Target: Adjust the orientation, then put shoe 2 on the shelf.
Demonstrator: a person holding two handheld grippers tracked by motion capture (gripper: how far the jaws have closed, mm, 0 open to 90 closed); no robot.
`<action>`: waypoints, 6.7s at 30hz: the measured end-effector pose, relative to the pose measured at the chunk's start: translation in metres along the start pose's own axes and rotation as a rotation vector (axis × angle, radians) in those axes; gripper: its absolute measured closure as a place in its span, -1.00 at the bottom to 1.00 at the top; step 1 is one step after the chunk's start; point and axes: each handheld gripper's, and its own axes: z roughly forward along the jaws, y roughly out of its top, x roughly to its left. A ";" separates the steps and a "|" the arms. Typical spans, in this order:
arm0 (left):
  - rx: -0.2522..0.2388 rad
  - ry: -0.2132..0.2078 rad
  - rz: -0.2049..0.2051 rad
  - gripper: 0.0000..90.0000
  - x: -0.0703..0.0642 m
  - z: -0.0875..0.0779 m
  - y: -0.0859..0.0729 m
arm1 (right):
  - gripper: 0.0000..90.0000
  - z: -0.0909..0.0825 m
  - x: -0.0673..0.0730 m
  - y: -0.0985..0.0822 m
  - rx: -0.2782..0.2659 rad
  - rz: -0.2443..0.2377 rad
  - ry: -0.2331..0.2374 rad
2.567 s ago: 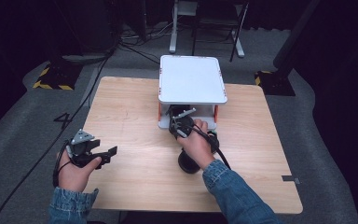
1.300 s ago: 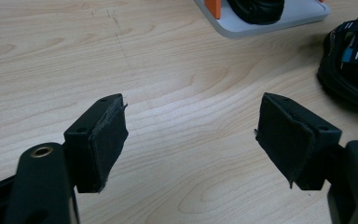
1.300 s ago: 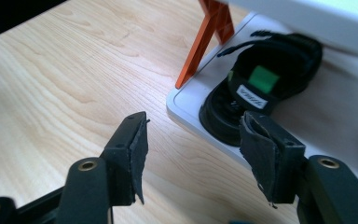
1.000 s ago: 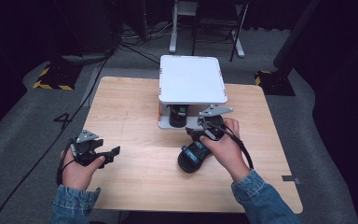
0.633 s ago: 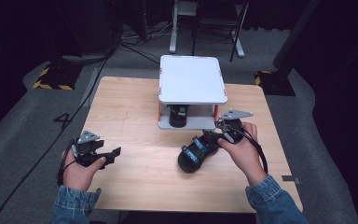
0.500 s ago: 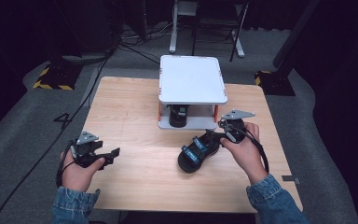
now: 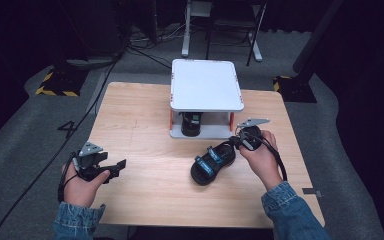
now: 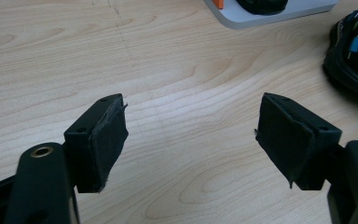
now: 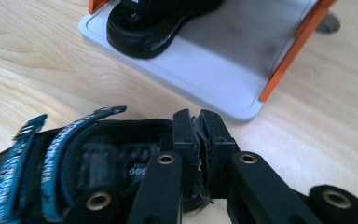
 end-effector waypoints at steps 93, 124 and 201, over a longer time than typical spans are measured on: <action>0.022 0.039 -0.028 -0.46 0.005 -0.011 -0.019 | 0.77 -0.011 -0.003 0.004 -0.356 0.243 0.059; 0.031 0.033 -0.029 -0.46 0.009 -0.005 -0.018 | 0.51 0.072 -0.004 0.013 -0.356 0.263 0.033; 0.045 0.060 -0.013 -0.46 0.013 -0.009 -0.023 | -0.50 -0.097 -0.056 -0.080 -0.216 0.026 -0.020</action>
